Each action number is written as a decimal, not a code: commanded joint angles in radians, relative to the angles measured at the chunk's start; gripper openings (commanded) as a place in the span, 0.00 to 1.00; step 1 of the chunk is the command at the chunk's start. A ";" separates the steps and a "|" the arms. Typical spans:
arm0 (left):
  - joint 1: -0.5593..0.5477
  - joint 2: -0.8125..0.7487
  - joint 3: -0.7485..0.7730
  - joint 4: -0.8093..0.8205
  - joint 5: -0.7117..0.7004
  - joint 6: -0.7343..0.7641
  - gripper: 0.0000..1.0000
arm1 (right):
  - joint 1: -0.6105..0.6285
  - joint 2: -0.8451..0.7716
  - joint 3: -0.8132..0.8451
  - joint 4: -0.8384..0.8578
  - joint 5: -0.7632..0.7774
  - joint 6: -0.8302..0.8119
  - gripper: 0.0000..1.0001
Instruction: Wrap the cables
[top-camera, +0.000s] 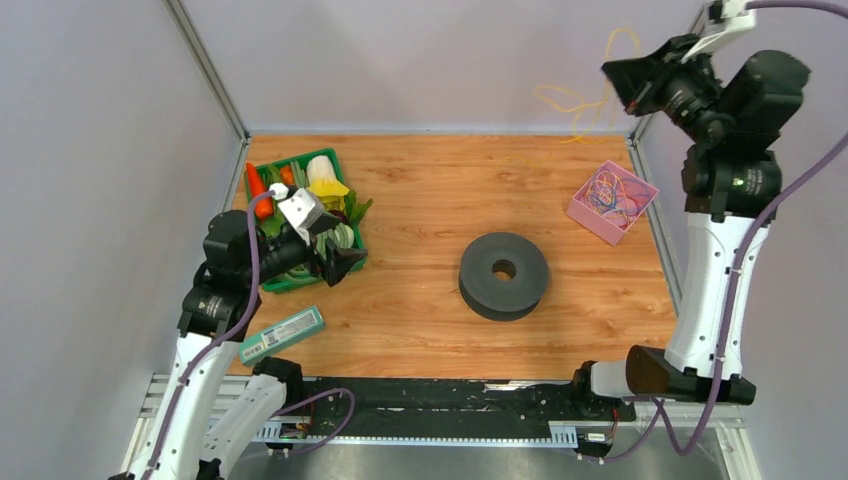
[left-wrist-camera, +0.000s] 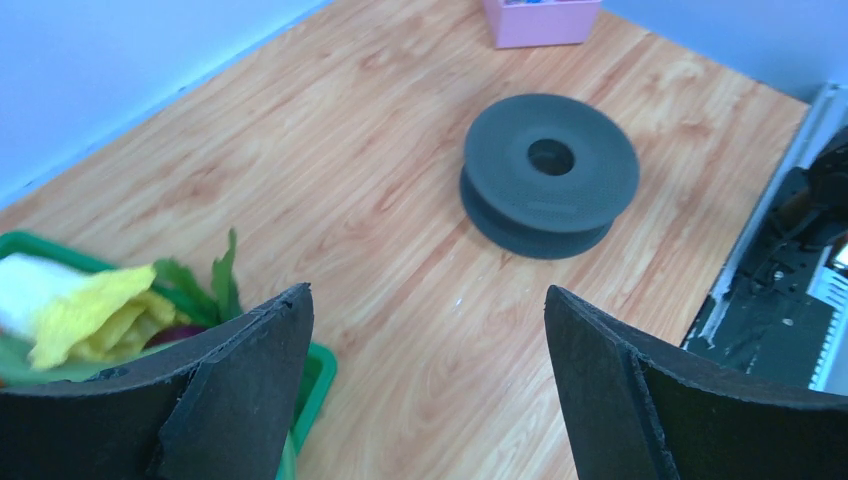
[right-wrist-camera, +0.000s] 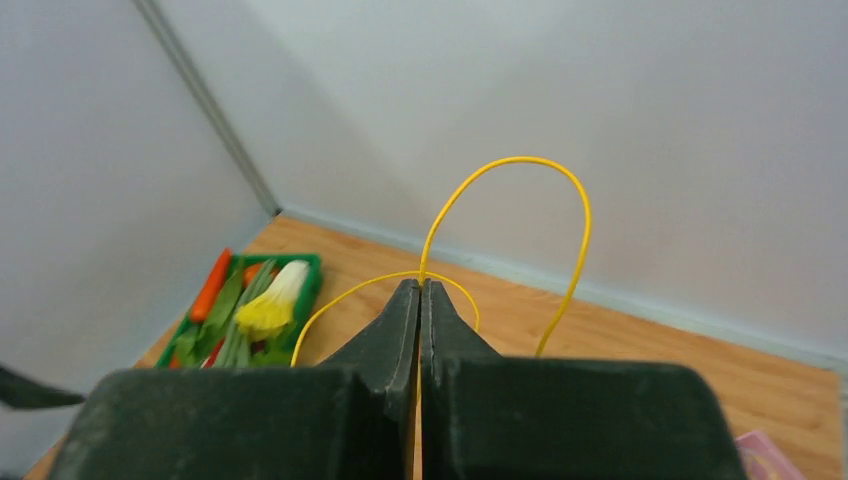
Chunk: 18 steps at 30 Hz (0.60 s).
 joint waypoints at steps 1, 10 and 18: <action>-0.017 0.069 -0.041 0.234 0.185 -0.047 0.92 | 0.133 -0.055 -0.137 0.103 -0.016 0.104 0.00; -0.163 0.244 -0.056 0.439 0.170 0.113 0.87 | 0.359 -0.124 -0.331 0.187 0.000 0.176 0.00; -0.305 0.410 -0.061 0.633 0.121 0.168 0.84 | 0.426 -0.130 -0.369 0.226 -0.025 0.252 0.00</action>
